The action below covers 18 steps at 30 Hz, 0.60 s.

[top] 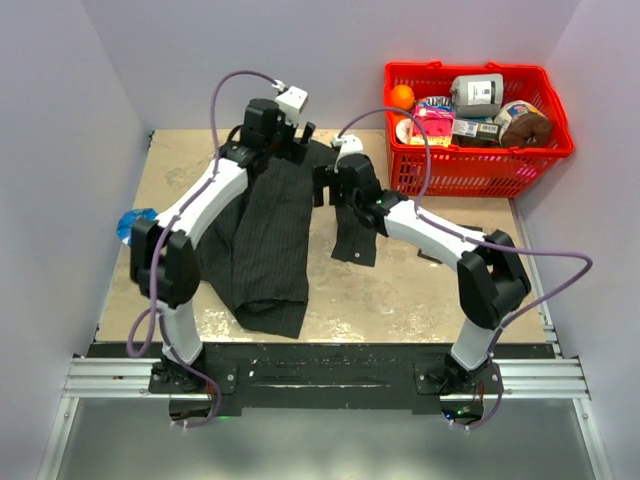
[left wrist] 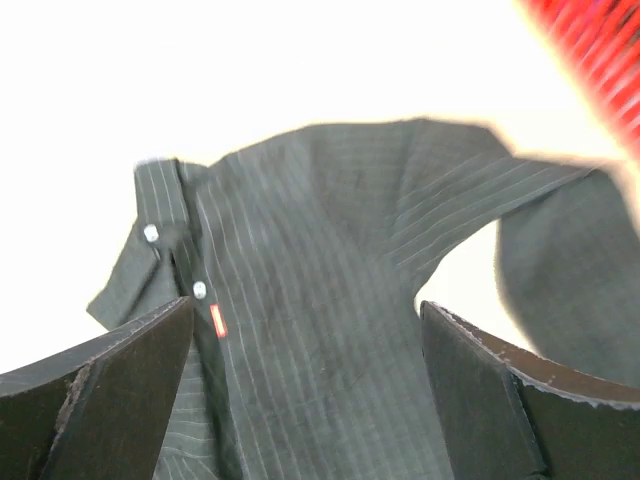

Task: Pin the brooch onto the clothing
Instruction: Flatten out the crumpled clothing at the center of the board.

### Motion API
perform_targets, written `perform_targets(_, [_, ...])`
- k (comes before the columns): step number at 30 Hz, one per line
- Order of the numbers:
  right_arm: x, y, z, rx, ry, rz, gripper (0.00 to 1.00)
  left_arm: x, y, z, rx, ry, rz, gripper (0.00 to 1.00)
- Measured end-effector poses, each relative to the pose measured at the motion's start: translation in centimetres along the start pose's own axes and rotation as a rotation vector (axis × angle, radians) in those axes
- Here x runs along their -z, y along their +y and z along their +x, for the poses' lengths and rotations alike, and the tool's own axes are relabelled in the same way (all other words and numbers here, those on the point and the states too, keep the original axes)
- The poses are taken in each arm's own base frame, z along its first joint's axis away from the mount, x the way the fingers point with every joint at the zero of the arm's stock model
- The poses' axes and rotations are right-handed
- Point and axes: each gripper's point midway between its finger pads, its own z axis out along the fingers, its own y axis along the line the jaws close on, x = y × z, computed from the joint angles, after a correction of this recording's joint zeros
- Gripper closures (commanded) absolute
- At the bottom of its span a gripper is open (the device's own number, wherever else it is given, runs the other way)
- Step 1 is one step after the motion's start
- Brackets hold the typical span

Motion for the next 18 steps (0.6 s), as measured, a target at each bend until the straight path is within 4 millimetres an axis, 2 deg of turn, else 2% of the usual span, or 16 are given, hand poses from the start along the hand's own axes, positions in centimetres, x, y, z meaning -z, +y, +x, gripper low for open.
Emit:
perform_targets(2, [1.7, 1.0, 1.3, -0.027, 0.024, -0.052, 0.11, 2.4, 0.2, -0.9, 0.024, -0.029, -0.001, 0.01])
perform_targets(4, [2.7, 2.3, 3.3, -0.034, 0.065, -0.096, 0.13, 4.5, 0.7, 0.2, 0.057, -0.024, -0.015, 0.01])
perform_targets(6, [3.8, 3.6, 6.6, -0.039, 0.141, -0.141, 0.14, 6.8, 1.0, 3.1, 0.098, 0.018, -0.032, 0.01])
perform_targets(9, [5.5, 5.6, 11.7, -0.035, 0.261, -0.205, 0.17, 10.0, 1.0, 8.6, 0.155, 0.11, -0.057, 0.01])
perform_targets(11, [6.7, 7.0, 14.2, -0.04, 0.326, -0.249, 0.19, 11.9, 1.0, 11.9, 0.192, 0.159, -0.072, 0.01])
perform_targets(14, [8.4, 9.1, 16.9, -0.064, 0.403, -0.323, 0.21, 14.5, 1.9, 15.6, 0.274, 0.203, -0.115, 0.01])
perform_targets(18, [9.2, 9.4, 18.7, -0.111, 0.459, -0.342, 0.24, 17.3, 5.3, 19.4, 0.403, 0.221, -0.23, 0.03])
